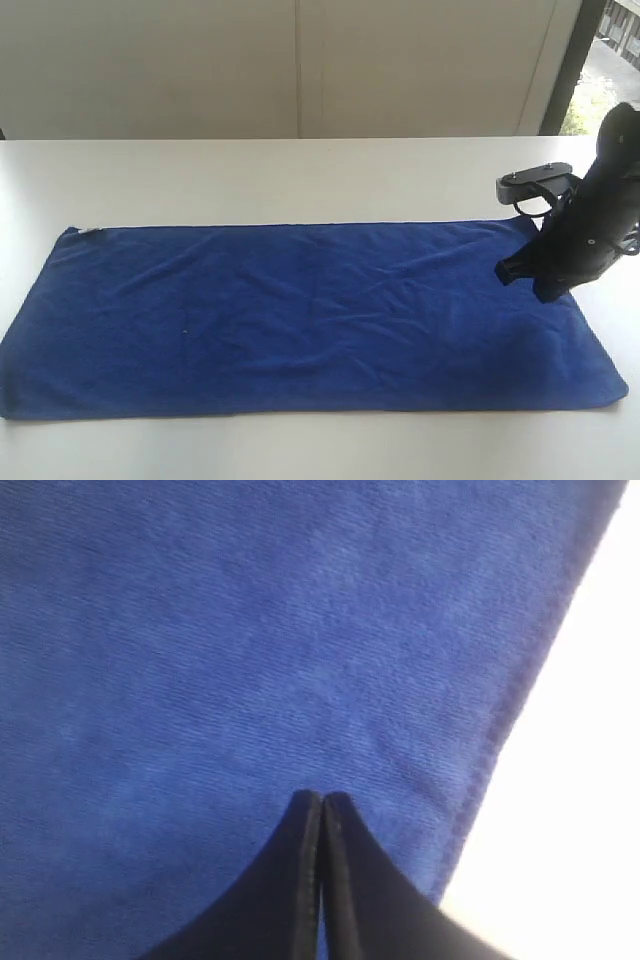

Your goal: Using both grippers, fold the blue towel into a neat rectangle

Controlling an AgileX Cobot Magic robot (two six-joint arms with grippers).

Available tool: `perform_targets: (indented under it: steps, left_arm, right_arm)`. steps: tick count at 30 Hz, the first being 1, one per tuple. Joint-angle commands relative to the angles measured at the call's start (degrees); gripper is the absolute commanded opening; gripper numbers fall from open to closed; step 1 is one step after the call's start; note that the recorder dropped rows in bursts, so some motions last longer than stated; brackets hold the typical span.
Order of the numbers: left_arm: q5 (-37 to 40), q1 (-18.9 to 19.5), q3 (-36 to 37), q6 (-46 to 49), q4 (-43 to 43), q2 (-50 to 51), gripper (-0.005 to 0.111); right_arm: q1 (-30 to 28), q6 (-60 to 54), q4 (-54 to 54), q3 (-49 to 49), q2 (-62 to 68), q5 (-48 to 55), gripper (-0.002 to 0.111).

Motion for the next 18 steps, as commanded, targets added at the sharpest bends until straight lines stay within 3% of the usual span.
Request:
perform_targets:
  steps: [1, 18]
  left_arm:
    - [1.3, -0.2, 0.4, 0.1, -0.6, -0.5, 0.000]
    - [1.4, -0.2, 0.4, 1.1, -0.6, -0.5, 0.000]
  right_arm:
    - [-0.1, 5.0, -4.2, 1.5, -0.3, -4.5, 0.000]
    - [-0.1, 6.1, -5.6, 1.5, 5.0, -10.4, 0.000]
